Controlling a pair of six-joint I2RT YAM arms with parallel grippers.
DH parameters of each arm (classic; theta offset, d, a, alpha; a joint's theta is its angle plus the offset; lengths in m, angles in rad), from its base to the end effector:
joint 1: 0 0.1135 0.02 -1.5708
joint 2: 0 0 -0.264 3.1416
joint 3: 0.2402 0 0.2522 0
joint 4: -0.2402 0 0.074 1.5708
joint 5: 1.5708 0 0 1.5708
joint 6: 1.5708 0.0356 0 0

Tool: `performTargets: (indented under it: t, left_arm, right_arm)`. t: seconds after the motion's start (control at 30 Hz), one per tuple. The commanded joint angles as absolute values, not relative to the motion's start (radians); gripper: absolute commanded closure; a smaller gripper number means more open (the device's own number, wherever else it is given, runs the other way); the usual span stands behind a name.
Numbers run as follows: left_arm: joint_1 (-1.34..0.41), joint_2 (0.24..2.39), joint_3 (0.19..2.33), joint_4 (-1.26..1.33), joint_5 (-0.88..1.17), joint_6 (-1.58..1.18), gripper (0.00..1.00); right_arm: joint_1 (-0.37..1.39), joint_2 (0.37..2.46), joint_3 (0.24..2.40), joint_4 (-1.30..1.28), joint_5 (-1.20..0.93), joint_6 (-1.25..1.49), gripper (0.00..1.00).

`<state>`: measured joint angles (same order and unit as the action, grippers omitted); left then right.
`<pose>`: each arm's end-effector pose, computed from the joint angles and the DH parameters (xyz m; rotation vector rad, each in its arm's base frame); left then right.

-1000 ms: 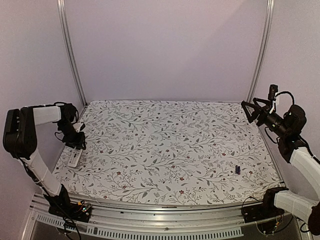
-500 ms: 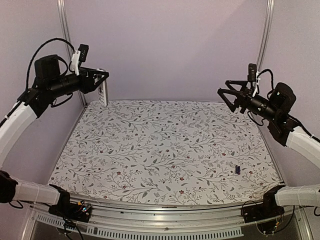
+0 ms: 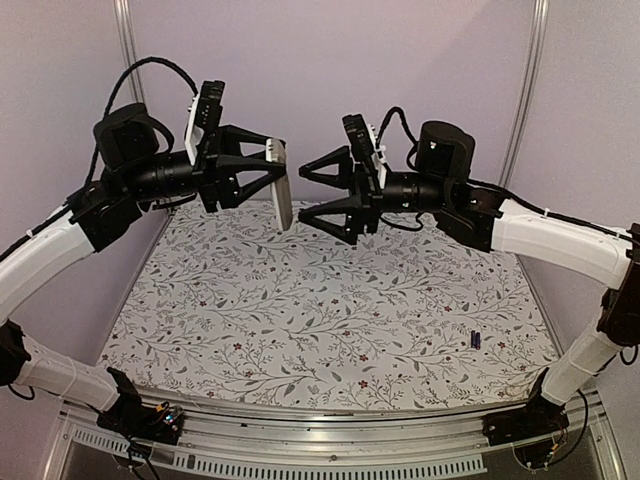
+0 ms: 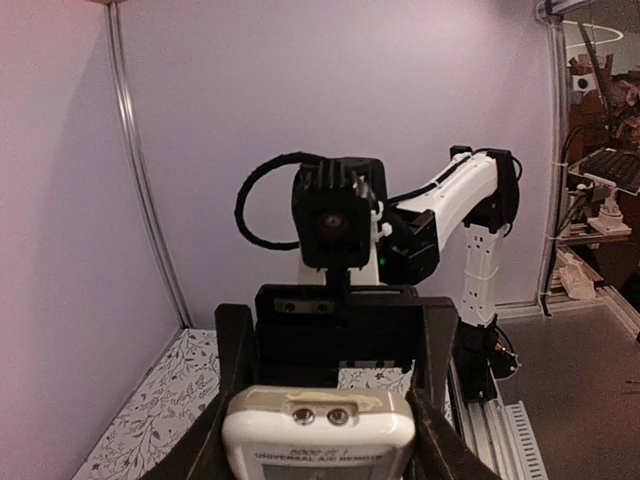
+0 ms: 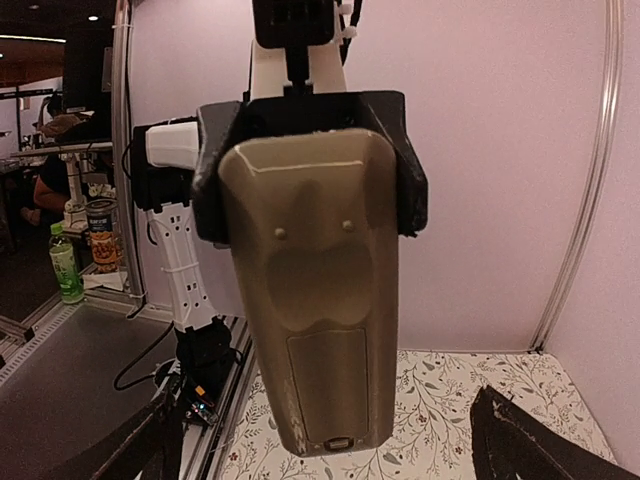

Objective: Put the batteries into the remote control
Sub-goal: Pass from the left arm to the right

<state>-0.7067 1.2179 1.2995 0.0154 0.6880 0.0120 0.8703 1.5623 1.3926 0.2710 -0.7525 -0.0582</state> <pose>0.1899 -0.1919 0.4508 1.0673 1.1798 -1.0536 0.2191 0.2976 0.4054 -1.2449 1.0365 1.1875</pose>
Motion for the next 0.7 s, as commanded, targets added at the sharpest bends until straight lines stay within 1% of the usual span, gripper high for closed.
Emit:
performTargets:
  t: [0.0,0.1,0.23,0.33,0.47,0.63,0.67]
  left_arm:
    - [-0.745,1.246,1.285,0.099,0.793,0.076,1.00]
    - [-0.761,1.259,1.283,0.112,0.825,0.079,1.00]
    - [-0.777,1.264,1.270,0.140,0.817,0.079,1.00]
    - [-0.789,1.274,1.269,0.156,0.815,0.076,1.00]
    - [-0.793,1.262,1.256,0.179,0.804,0.068,1.00]
    - [-0.794,1.225,1.234,0.182,0.775,0.082,1.00]
    - [-0.794,1.224,1.232,0.179,0.769,0.081,1.00]
  right_arm:
    - [0.904,1.622,1.436,0.225,-0.736,-0.100,0.01]
    - [0.910,1.637,1.435,0.227,-0.750,-0.086,0.01]
    - [0.914,1.633,1.410,0.255,-0.789,-0.072,0.01]
    - [0.932,1.640,1.409,0.276,-0.772,-0.068,0.06]
    - [0.933,1.647,1.400,0.277,-0.766,-0.074,0.26]
    - [0.933,1.620,1.363,0.281,-0.754,-0.098,0.45]
    - [0.933,1.616,1.362,0.281,-0.756,-0.099,0.50]
